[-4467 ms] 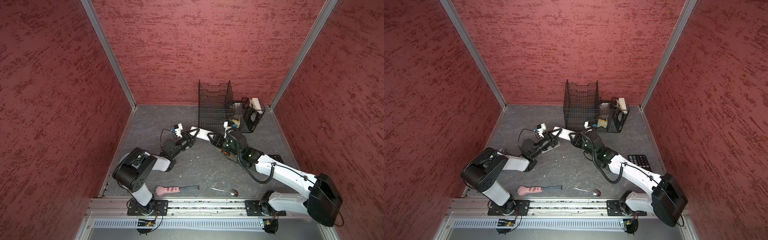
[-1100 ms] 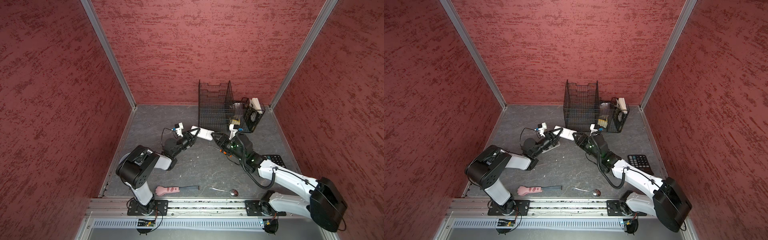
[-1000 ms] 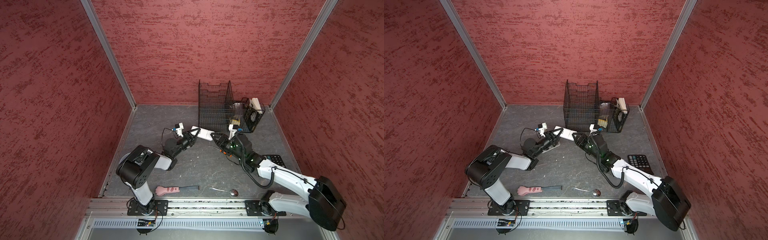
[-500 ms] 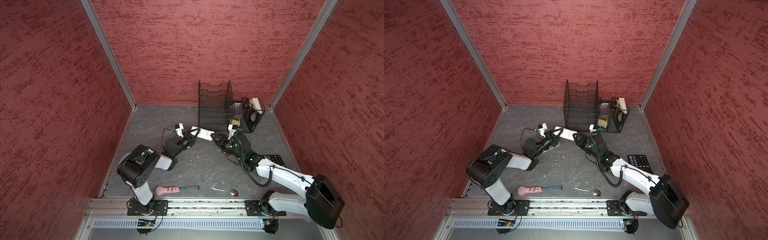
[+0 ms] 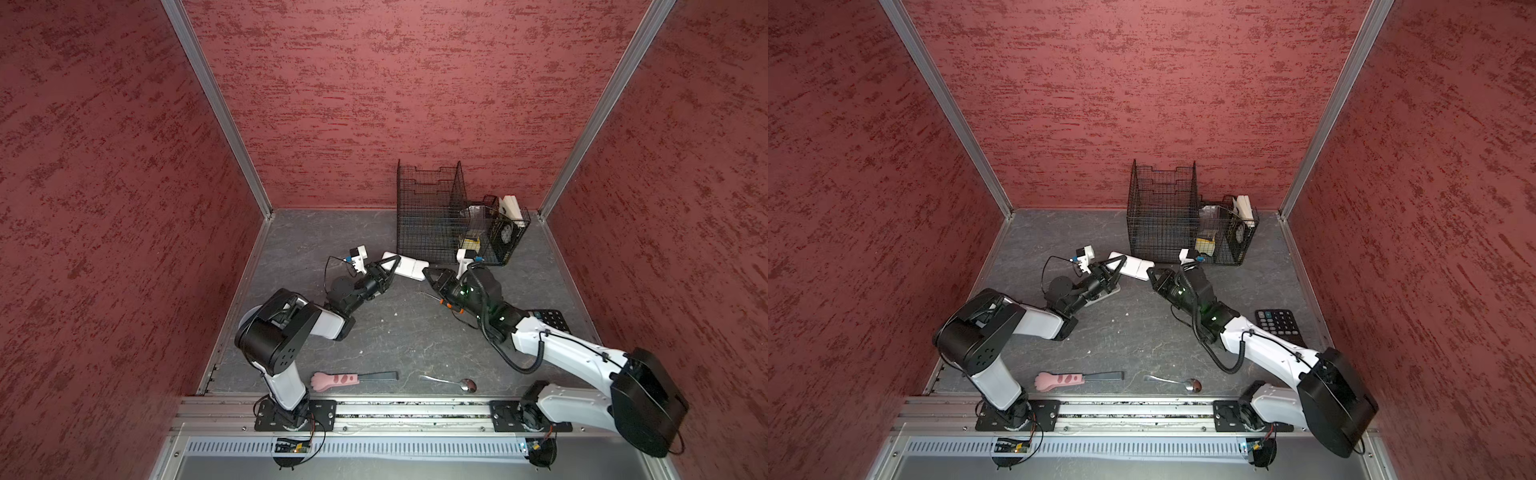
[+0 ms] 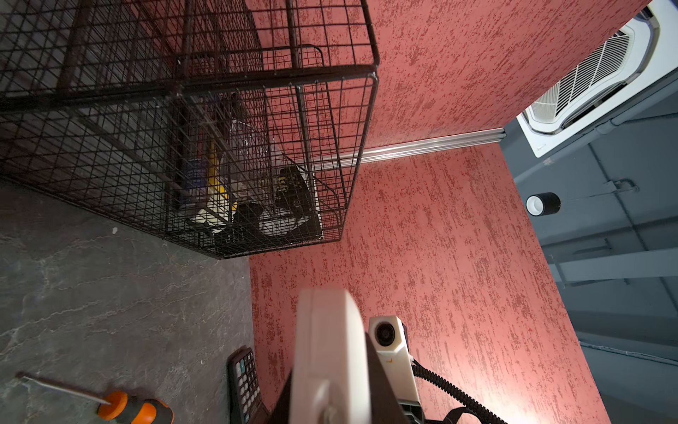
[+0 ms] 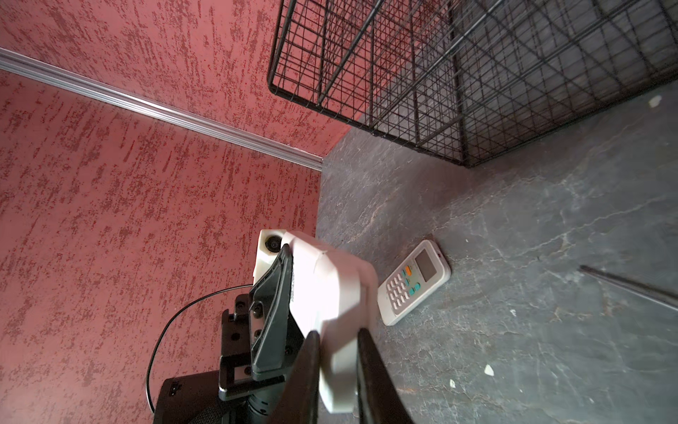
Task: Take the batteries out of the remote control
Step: 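Slide the battery cover off with the right gripper, exposing the batteries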
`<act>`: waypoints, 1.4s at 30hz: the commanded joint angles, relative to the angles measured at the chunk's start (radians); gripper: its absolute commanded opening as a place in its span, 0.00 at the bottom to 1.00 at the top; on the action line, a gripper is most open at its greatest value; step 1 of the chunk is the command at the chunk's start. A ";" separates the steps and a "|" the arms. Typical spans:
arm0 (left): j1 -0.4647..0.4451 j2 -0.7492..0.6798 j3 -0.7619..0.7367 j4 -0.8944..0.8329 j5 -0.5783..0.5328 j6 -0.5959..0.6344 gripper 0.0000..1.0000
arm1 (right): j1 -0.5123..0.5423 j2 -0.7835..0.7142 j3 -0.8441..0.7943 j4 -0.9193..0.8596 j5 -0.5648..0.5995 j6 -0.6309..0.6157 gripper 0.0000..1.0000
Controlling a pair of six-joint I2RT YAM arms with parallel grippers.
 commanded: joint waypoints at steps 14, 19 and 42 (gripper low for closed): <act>-0.010 0.009 0.021 0.022 0.018 0.013 0.00 | 0.002 0.012 0.035 0.009 -0.024 0.027 0.20; -0.011 0.004 0.023 0.022 0.019 0.013 0.00 | 0.002 0.033 0.039 0.017 -0.033 0.030 0.24; -0.005 -0.001 0.018 0.022 0.019 0.013 0.00 | 0.002 0.026 0.033 0.032 -0.031 0.023 0.08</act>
